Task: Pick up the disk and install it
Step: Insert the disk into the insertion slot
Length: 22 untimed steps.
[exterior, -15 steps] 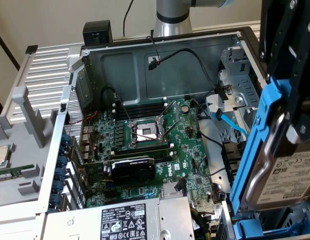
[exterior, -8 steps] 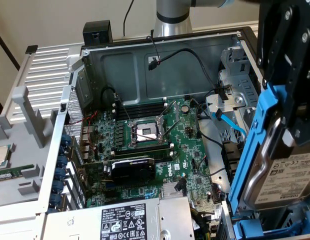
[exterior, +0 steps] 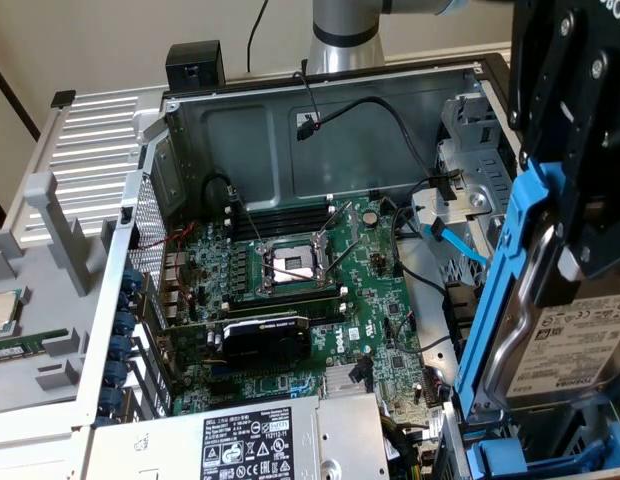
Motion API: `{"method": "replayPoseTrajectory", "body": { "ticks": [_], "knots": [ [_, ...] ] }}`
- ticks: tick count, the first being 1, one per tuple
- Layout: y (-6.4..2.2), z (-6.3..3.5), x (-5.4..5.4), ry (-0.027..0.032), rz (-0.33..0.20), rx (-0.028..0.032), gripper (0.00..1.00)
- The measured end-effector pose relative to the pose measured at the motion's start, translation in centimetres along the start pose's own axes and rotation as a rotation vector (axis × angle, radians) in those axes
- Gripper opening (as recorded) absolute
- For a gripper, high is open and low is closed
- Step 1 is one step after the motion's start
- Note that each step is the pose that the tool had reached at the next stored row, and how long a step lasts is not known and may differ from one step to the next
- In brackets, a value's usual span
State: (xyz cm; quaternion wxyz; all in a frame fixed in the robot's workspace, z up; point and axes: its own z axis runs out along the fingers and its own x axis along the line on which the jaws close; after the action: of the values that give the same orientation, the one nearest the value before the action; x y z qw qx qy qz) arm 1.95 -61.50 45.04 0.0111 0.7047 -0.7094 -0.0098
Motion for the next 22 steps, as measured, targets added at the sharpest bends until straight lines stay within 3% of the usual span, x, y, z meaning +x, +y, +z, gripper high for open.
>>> {"method": "replayPoseTrajectory", "body": {
  "ticks": [17, 22],
  "knots": [
    [0.05, 0.92, -0.01, -0.0001, 0.000, 0.0141, 0.37],
    [0.24, 1.08, -0.14, -0.0002, 0.000, 0.0149, 0.37]
  ]
}}
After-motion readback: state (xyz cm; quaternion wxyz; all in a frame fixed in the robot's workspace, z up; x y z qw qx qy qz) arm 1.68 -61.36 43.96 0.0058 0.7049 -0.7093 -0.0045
